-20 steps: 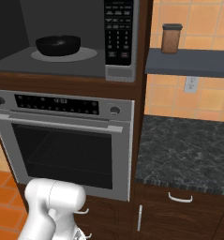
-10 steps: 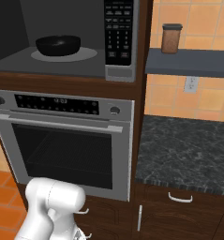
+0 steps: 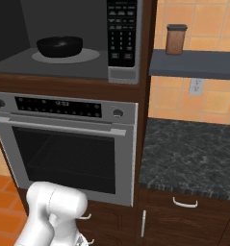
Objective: Open the microwave, place the bowl with waffle inside the microwave, then close the microwave door and turn it on.
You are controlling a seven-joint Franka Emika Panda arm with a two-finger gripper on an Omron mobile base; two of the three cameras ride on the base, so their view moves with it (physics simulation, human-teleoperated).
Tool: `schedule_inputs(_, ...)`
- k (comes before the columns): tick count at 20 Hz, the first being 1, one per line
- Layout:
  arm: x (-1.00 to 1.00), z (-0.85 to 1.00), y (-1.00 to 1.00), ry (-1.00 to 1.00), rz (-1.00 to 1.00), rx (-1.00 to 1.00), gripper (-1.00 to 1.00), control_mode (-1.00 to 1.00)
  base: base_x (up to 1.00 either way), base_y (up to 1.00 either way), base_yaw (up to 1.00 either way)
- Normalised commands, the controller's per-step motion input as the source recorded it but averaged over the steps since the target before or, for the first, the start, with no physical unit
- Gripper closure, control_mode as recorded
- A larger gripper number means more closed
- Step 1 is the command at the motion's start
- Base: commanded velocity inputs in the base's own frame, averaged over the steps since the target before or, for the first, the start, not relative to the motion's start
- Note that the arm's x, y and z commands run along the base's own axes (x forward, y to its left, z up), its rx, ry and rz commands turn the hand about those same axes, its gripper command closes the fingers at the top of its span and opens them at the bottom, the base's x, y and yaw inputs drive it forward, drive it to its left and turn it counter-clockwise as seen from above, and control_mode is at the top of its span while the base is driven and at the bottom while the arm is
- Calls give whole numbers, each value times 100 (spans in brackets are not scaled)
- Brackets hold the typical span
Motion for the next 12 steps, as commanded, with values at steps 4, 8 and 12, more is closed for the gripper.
schedule_inputs(4,100,11,3,-5,-18,-12,100,-100,0,0,0)
schedule_inputs(8,100,20,-6,-5,-15,-5,100,-100,0,0,0)
schedule_inputs(12,97,55,-41,-9,-9,-1,100,-100,0,0,0)
